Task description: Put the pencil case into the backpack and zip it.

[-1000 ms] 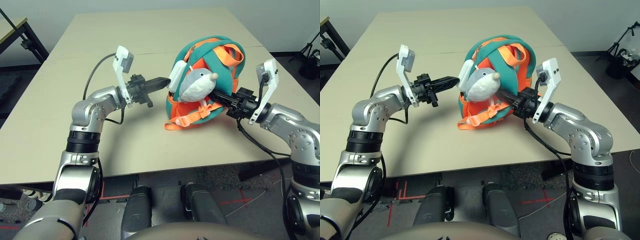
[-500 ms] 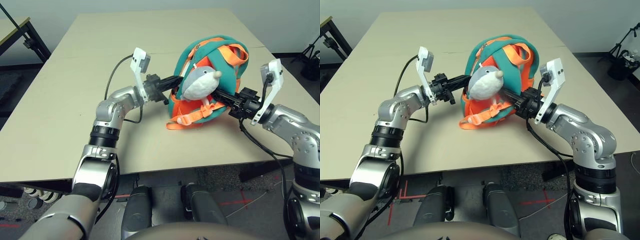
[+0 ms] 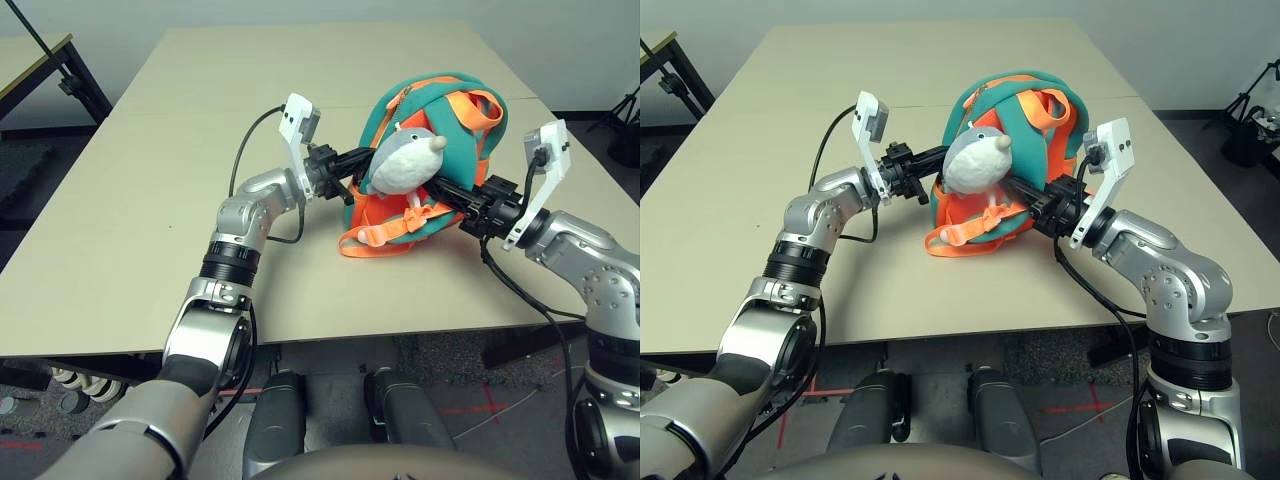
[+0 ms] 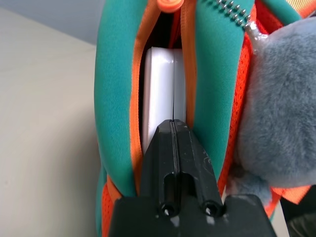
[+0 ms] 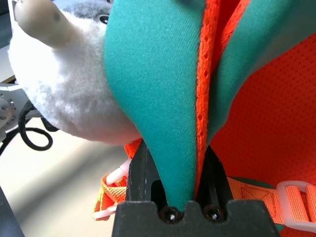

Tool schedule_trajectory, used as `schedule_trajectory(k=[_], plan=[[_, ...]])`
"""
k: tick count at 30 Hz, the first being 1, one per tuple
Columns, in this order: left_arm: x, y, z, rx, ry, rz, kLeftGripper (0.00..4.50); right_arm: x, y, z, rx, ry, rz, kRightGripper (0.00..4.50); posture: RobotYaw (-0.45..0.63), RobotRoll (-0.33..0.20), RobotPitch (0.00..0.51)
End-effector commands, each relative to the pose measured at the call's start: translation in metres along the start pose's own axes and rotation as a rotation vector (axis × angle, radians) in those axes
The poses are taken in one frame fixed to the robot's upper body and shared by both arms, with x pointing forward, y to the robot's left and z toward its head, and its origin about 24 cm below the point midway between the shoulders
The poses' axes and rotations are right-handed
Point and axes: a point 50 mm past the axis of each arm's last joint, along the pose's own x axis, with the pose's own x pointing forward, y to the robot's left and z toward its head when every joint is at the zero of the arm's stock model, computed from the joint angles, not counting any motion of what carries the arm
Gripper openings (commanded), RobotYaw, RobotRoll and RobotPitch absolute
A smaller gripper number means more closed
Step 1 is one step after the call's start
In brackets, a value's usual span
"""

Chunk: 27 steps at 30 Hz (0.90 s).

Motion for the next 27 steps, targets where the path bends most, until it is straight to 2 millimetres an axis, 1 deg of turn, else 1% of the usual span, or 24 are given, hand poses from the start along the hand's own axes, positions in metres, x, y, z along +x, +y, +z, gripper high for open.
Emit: schedule_trajectory(k=[1, 4, 6, 9, 12, 15, 16, 17, 18, 21, 25, 27], plan=[[-0.012, -0.007, 0.018, -0.022, -0.024, -0.055, 0.00, 0.001, 0.008, 0.003, -0.013, -0.020, 0.055, 0.22, -0.21, 0.000, 0.071], [-0.034, -0.012, 0.043, -0.015, -0.046, -0.104, 0.00, 0.002, 0.008, 0.002, -0.011, -0.017, 0.058, 0.22, -0.20, 0.000, 0.071], [-0.046, -0.012, 0.056, 0.025, -0.051, -0.081, 0.00, 0.002, 0.007, 0.002, -0.009, -0.014, 0.063, 0.22, -0.19, 0.000, 0.072], [-0.059, -0.009, 0.084, 0.074, -0.128, -0.029, 0.00, 0.004, 0.006, 0.001, -0.007, -0.009, 0.070, 0.22, -0.18, 0.000, 0.071], [-0.062, -0.015, 0.103, 0.089, -0.190, -0.046, 0.00, 0.005, 0.006, 0.001, -0.007, -0.003, 0.076, 0.22, -0.17, 0.000, 0.071], [-0.058, -0.029, 0.111, 0.077, -0.209, -0.122, 0.00, 0.006, 0.006, 0.001, -0.008, 0.000, 0.080, 0.22, -0.17, 0.000, 0.072], [-0.056, -0.034, 0.112, 0.074, -0.206, -0.158, 0.37, 0.006, 0.006, 0.001, -0.008, 0.001, 0.081, 0.22, -0.17, 0.000, 0.071], [-0.054, -0.041, 0.111, 0.070, -0.191, -0.208, 0.60, 0.007, 0.006, 0.000, -0.008, 0.003, 0.081, 0.22, -0.17, 0.000, 0.071], [-0.053, -0.045, 0.110, 0.065, -0.174, -0.241, 0.94, 0.007, 0.005, 0.000, -0.008, 0.005, 0.081, 0.22, -0.17, 0.000, 0.071], [-0.050, -0.057, 0.101, 0.064, -0.096, -0.319, 2.08, 0.006, 0.005, -0.001, -0.008, 0.009, 0.081, 0.22, -0.17, 0.000, 0.074], [-0.047, -0.062, 0.093, 0.063, -0.031, -0.354, 3.69, 0.006, 0.005, -0.002, -0.008, 0.012, 0.080, 0.22, -0.17, 0.000, 0.078], [-0.045, -0.063, 0.084, 0.076, 0.030, -0.359, 4.44, 0.006, 0.006, -0.002, -0.007, 0.013, 0.080, 0.22, -0.17, 0.000, 0.081]])
